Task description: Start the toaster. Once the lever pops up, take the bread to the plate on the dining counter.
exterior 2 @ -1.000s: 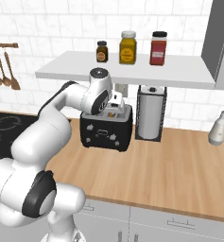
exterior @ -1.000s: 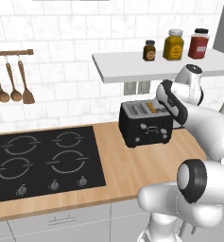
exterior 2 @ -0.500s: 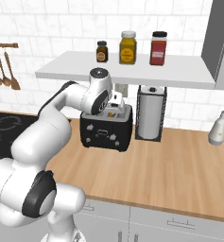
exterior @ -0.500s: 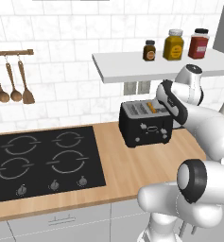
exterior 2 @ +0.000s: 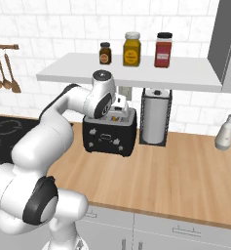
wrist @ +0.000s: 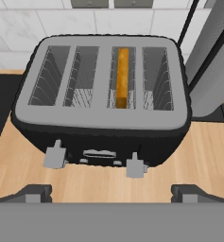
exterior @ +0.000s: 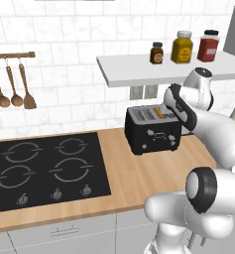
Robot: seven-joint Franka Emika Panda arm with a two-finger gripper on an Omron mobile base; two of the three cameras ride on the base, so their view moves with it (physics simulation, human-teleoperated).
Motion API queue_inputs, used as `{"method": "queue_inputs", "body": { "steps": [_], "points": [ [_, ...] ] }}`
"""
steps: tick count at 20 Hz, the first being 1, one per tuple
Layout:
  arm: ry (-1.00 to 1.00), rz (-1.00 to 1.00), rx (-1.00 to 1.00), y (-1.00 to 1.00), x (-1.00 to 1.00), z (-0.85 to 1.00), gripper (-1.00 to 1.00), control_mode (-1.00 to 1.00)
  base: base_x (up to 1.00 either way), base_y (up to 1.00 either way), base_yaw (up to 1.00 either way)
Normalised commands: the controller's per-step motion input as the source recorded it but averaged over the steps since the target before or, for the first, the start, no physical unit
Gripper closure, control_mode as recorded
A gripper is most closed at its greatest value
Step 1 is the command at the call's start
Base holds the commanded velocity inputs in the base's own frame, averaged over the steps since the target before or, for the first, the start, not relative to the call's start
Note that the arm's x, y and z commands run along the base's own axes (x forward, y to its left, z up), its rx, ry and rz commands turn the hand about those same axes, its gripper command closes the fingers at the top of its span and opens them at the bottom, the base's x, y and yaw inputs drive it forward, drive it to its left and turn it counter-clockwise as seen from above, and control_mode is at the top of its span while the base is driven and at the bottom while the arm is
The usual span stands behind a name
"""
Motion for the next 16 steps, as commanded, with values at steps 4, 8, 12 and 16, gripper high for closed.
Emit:
{"method": "queue_inputs", "body": {
  "steps": [4, 8, 12, 16],
  "points": [
    [0.00, 0.00, 0.00, 0.00, 0.00, 0.00, -1.00, -1.00, 0.00, 0.00, 0.00],
    [0.00, 0.00, 0.00, 0.00, 0.00, 0.00, -1.00, -1.00, 0.00, 0.00, 0.00],
    [0.00, 0.00, 0.00, 0.00, 0.00, 0.00, -1.00, -1.00, 0.00, 0.00, 0.00],
    [0.00, 0.00, 0.00, 0.00, 0.00, 0.00, -1.00, -1.00, 0.00, 0.00, 0.00]
  ]
}}
